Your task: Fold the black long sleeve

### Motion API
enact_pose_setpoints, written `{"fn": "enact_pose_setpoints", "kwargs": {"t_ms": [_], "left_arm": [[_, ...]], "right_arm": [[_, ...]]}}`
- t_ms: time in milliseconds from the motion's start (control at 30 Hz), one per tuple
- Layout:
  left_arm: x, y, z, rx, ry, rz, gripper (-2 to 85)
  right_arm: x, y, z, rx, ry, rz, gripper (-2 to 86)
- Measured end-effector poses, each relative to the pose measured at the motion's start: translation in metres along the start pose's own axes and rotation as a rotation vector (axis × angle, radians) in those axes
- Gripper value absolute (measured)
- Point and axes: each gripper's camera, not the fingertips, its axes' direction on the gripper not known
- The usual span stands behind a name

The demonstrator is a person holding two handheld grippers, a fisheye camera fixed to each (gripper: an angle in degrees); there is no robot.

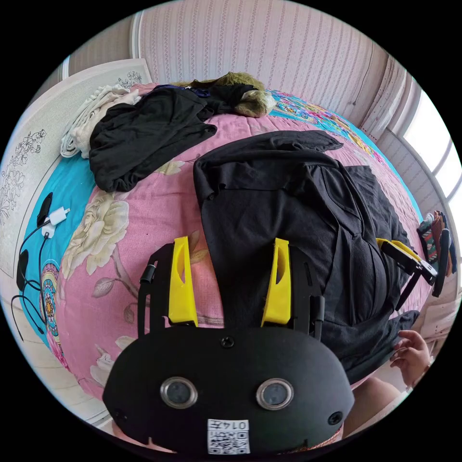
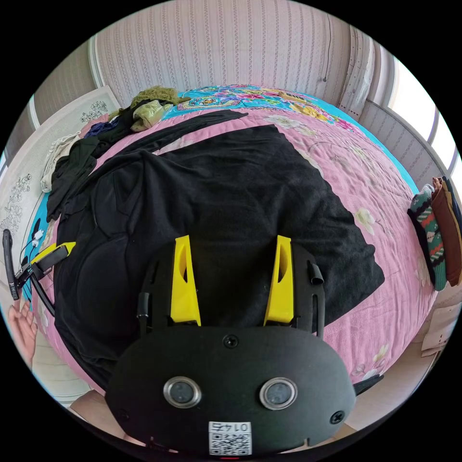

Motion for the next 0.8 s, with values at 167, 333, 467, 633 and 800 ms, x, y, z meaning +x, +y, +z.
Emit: {"fn": "enact_pose_setpoints", "kwargs": {"t_ms": [167, 333, 467, 633, 800], "left_arm": [[0.001, -0.001, -0.005, 0.000, 0.000, 0.000, 23.3], [0.002, -0.002, -0.009, 0.000, 0.000, 0.000, 23.2], [0.003, -0.002, -0.012, 0.000, 0.000, 0.000, 23.2], [0.005, -0.003, -0.015, -0.001, -0.001, 0.000, 23.2], [0.006, -0.004, -0.018, 0.000, -0.005, 0.002, 23.3]], "right_arm": [[0.000, 0.000, 0.001, 0.000, 0.000, 0.000, 23.6], [0.000, 0.000, 0.001, 0.000, 0.000, 0.000, 23.5], [0.000, 0.000, 0.001, 0.000, 0.000, 0.001, 23.5], [0.000, 0.000, 0.001, 0.000, 0.000, 0.001, 23.5], [-0.001, 0.000, 0.001, 0.000, 0.001, 0.001, 23.5]]}}
